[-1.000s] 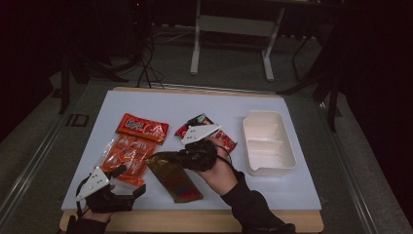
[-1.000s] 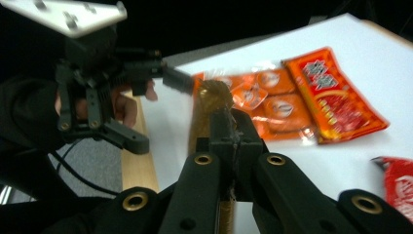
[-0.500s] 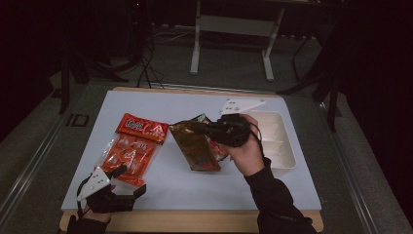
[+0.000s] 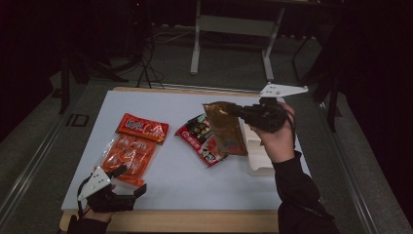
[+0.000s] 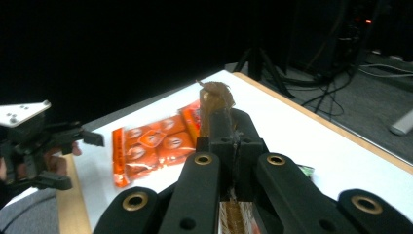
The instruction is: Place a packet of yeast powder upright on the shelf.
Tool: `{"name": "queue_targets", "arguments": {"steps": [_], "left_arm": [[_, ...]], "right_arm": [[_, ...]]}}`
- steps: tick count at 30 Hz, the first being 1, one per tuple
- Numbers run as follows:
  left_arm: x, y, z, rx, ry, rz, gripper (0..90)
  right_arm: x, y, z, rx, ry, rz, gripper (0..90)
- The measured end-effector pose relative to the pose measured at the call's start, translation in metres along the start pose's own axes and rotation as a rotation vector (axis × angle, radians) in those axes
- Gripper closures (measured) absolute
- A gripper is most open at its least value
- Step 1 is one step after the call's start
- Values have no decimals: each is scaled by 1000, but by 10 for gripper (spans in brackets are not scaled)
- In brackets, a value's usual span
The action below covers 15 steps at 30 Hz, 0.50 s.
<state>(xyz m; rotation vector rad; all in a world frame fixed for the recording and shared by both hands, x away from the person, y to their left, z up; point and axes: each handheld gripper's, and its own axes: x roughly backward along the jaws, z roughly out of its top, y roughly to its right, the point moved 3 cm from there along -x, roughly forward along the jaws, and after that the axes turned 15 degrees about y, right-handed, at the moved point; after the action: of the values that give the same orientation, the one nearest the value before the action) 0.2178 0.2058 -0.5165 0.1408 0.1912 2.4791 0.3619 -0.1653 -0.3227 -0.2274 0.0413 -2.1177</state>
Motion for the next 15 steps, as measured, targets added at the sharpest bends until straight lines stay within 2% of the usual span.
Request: {"name": "queue_targets", "arguments": {"steps": [9, 15], "left_arm": [[-1, -1, -2, 4, -3, 0, 28], [-3, 0, -3, 10, -9, 3, 28]], "right_arm": [[29, 50, 11, -7, 18, -121, 900], [41, 84, 14, -31, 47, -168, 900]]}}
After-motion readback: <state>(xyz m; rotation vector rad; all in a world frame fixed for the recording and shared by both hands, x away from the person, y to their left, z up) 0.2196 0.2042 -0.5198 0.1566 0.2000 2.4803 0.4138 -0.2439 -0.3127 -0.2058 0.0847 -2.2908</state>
